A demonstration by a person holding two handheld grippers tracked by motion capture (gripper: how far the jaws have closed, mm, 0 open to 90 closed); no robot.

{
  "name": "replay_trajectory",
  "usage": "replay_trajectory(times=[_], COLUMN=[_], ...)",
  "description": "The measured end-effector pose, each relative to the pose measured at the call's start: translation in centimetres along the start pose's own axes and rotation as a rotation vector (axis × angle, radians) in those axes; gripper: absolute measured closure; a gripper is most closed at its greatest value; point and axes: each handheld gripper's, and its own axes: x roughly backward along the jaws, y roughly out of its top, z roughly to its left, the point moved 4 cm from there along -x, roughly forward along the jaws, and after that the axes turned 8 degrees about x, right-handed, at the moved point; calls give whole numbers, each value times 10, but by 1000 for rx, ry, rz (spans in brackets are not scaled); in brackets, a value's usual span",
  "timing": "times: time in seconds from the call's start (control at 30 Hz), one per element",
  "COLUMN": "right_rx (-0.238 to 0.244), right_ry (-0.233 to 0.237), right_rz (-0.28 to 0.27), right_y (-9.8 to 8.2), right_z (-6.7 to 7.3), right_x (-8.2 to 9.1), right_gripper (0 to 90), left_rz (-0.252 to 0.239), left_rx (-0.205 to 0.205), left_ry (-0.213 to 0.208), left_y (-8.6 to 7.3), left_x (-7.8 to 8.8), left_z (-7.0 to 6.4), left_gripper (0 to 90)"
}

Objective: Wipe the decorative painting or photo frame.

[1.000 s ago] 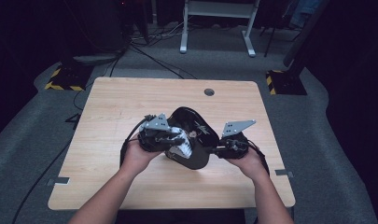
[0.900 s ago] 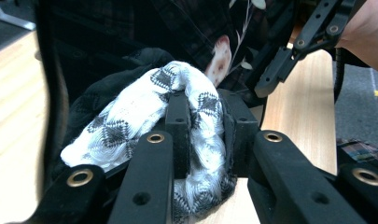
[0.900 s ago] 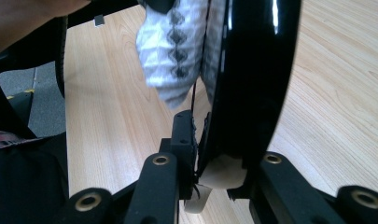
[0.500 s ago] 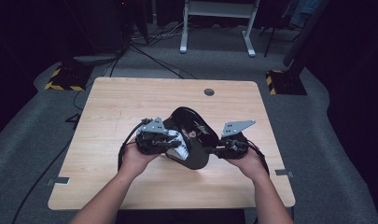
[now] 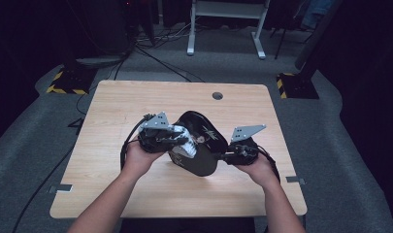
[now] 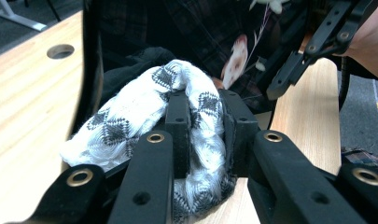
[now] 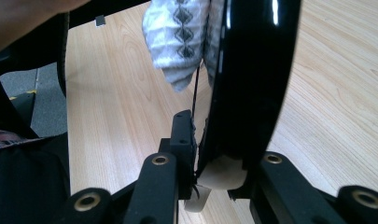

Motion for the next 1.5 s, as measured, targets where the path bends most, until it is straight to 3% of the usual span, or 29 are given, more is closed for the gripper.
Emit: replay_trajectory(times=[0.1, 0.2, 0.37, 0.53, 0.67, 0.83, 0.87, 1.0, 1.1, 1.23, 1.4, 1.5], right_rx=[2, 2, 3, 1, 2, 3, 4, 5, 5, 6, 9, 8], right_ry=[-3, -1, -2, 0, 4, 4, 5, 5, 6, 7, 5, 6], right_rz=[1, 1, 2, 5, 4, 4, 4, 5, 5, 6, 4, 4], right_y=[1, 1, 1, 0, 0, 1, 1, 1, 1, 1, 1, 1], right_z=[1, 1, 1, 0, 1, 1, 1, 1, 2, 2, 1, 1], right_x=[-1, -1, -1, -1, -1, -2, -2, -2, -2, -2, -2, -2], right_gripper=[769, 768, 769, 767, 767, 765, 764, 762, 762, 763, 763, 763], left_rz=[25, 30, 15, -4, -11, -13, 1, 20, 22, 4, -16, -10], left_rx=[20, 38, 32, -6, -11, 3, 19, 43, 43, 33, 0, -7], left_ry=[-8, -17, -22, 6, 18, 8, 4, -8, -7, -2, 31, 34], left_y=[-15, -21, -8, 16, 22, 9, -1, -15, -18, -6, 21, 25], left_x=[-6, -8, -2, 10, 14, 11, 7, 0, 0, 7, 21, 23], left_z=[4, 6, 6, 3, 1, 6, 9, 13, 12, 11, 10, 9], left_gripper=[761, 761, 760, 760, 760, 761, 761, 761, 760, 760, 758, 758])
